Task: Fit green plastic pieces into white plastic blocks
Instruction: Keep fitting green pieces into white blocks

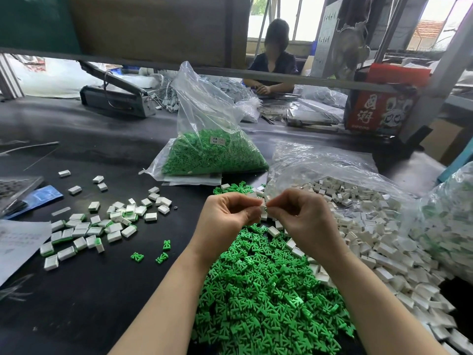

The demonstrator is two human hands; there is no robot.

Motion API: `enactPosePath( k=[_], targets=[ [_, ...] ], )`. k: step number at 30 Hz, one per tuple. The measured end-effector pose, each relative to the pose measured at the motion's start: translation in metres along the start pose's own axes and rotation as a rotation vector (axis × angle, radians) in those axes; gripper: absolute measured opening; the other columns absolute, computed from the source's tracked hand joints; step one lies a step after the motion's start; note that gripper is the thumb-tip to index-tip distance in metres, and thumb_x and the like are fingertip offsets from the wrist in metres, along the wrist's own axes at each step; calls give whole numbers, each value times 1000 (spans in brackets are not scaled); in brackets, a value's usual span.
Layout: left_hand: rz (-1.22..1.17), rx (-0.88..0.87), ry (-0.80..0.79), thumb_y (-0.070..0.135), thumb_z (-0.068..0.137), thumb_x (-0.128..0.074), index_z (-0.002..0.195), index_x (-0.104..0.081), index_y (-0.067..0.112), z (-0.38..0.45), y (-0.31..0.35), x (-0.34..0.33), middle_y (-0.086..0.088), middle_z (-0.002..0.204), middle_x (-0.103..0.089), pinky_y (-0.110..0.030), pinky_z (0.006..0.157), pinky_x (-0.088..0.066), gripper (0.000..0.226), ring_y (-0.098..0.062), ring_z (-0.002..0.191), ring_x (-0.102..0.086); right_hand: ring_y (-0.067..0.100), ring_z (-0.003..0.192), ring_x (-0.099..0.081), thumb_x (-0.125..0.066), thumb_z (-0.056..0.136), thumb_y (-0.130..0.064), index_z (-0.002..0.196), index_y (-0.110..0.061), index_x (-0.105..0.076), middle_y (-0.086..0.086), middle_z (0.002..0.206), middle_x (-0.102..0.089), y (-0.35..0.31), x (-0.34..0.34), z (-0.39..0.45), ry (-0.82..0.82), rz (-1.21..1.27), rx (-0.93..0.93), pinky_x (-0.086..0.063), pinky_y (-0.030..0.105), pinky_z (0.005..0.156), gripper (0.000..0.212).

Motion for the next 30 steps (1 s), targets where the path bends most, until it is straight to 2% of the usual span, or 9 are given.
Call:
enactPosePath(
  k=[4,6,8,11,17,23,27,30],
  targets=[
    [-55,-37,3,-3,83,-71,91,-76,5,0,6,1,-12,86,-76,-22,71,-56,12,-17,75,-72,3,65,-66,-73,85,-7,90,-14,-71,-2,73,-71,4,1,1,5,152,-37,-52,15,62,10],
    [-60,-63,20,-3,83,-71,90,-76,6,0,9,0,-11,86,-76,-21,72,-57,13,-17,76,-72,2,61,-64,-67,91,-14,94,-14,-68,1,73,-71,9,-3,1,-27,151,-88,-49,16,57,3],
    [-46,-70,30,-3,83,-71,90,-76,8,1,10,-1,-10,86,-76,-22,73,-57,14,-17,77,-73,0,51,-54,-57,97,-20,86,-16,-66,1,68,-68,11,-12,0,-98,64,-98,-41,17,50,15],
    [-35,-68,33,-3,83,-72,90,-76,8,1,8,0,-10,86,-76,-24,73,-58,14,-17,77,-73,-1,47,-44,-49,102,-19,74,-16,-55,-4,61,-56,7,-20,-3,-141,27,-67,-34,15,46,29],
    [-22,-49,24,-8,83,-69,86,-75,8,1,6,0,-7,80,-76,-21,67,-56,17,-15,72,-72,1,52,-40,-53,99,-15,68,-23,-48,-6,59,-47,7,-18,-4,-150,-33,-17,-32,19,50,33],
    [-8,-66,32,-8,83,-70,85,-76,9,0,7,2,-8,80,-76,-24,70,-58,18,-17,74,-72,5,54,-41,-56,98,-16,72,-12,-53,10,63,-56,5,-18,-5,-139,-95,22,-34,28,50,26],
    [26,-70,14,-9,82,-70,85,-75,10,0,7,2,-7,80,-76,-25,72,-58,20,-16,75,-72,5,53,-41,-57,97,-16,74,-8,-56,10,63,-56,3,-18,-6,-170,-117,38,-33,25,49,25],
    [68,-69,-22,-10,83,-70,84,-75,11,-1,7,1,-3,78,-76,-20,69,-56,22,-12,73,-71,5,52,-39,-57,97,-17,76,-5,-58,8,62,-55,3,-20,-6,-223,-149,56,-32,26,50,24]
  ],
)
Point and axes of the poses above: each hand's wrist, its own z-axis towards the middle knuckle, its own x-axis out of the back of the hand, y = z × x, the point moved 8 cm from there along z, towards the middle knuckle
